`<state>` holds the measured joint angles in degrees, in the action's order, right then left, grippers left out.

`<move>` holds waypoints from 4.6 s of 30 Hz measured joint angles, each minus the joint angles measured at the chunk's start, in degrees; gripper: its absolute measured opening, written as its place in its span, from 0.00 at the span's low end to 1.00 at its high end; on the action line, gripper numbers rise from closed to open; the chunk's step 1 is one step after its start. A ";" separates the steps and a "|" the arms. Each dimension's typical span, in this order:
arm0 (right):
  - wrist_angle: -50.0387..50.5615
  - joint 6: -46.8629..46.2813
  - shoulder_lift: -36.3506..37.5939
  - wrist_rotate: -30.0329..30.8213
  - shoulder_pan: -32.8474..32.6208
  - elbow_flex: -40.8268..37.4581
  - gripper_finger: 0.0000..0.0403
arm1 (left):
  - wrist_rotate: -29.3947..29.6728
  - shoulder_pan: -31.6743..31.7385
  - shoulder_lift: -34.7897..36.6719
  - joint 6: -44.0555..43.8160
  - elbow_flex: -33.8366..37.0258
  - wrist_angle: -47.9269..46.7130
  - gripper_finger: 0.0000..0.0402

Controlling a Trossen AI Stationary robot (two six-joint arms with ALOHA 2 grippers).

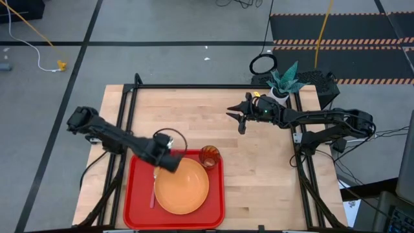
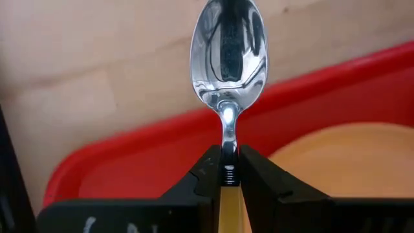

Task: Pick and place plate/cup/fork/spoon on tray
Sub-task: Put the orange spoon on the red serving tray to the left of the pink fork, then return to Home Position

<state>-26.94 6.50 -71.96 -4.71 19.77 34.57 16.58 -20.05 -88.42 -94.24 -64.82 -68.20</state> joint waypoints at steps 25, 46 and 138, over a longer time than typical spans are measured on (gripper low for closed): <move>0.28 -2.71 0.01 -0.04 0.00 0.00 0.23 | -6.60 -29.39 -9.54 -44.29 0.04 -11.76 0.12; 2.38 -2.78 0.00 -0.09 0.00 0.00 0.23 | -10.32 -31.83 -19.54 -44.07 0.17 -5.12 0.12; -5.16 3.06 14.77 0.37 -2.58 -15.83 0.00 | 4.89 28.71 40.26 94.42 40.34 60.71 0.04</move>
<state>-32.10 9.56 -57.19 -4.34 17.19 18.73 21.47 8.66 -48.17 0.18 -24.48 -7.49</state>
